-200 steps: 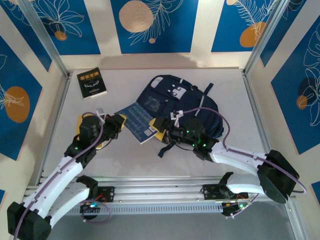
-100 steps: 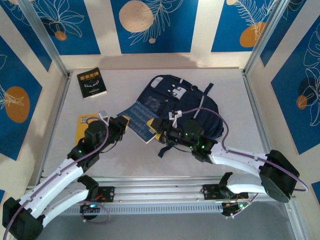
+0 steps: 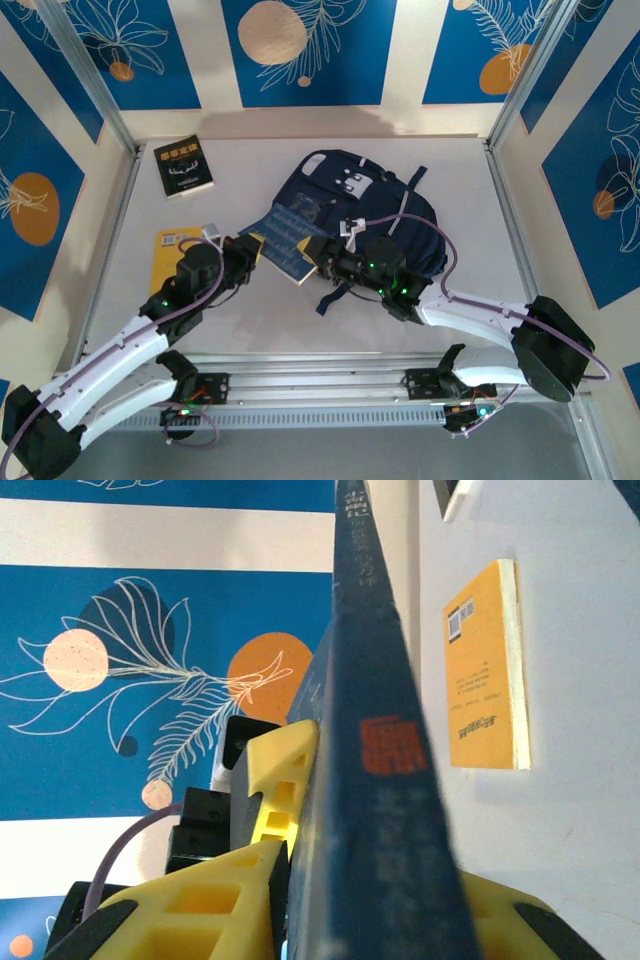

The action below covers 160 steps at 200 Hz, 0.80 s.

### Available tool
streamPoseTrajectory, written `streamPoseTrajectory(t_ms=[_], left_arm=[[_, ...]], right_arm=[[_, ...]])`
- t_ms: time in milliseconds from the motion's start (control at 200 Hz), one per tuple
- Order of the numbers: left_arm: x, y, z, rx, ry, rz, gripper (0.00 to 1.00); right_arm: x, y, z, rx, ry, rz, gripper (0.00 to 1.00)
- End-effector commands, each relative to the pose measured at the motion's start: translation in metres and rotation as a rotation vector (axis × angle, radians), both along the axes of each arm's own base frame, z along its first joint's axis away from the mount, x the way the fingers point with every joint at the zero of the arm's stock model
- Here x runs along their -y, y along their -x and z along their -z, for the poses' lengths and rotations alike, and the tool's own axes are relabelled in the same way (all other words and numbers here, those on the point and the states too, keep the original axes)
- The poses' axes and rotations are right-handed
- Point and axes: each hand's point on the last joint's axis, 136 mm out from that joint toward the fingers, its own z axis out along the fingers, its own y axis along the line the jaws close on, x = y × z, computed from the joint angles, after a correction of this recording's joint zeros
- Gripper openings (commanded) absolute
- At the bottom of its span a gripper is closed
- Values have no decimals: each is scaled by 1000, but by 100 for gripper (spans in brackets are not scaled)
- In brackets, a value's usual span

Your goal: Pack books, pencil case, and school supplies into a backpack

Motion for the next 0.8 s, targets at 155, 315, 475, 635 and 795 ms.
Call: streamPoseTrajectory(t_ms=[155, 315, 475, 635, 795], left_arm=[[-5, 5, -9, 48, -92, -19, 0], [-7, 8, -5, 47, -132, -35, 0], [-5, 10, -5, 53, -155, -46, 0], [-3, 9, -9, 63, -170, -55, 0], [-2, 10, -13, 70, -231, -36, 30]], right_arm=[[5, -5, -19, 40, -2, 33, 42], [4, -4, -23, 45, -13, 31, 36], [3, -3, -20, 27, -15, 33, 30], [0, -2, -19, 22, -12, 29, 17], [14, -5, -15, 25, 39, 63, 0]])
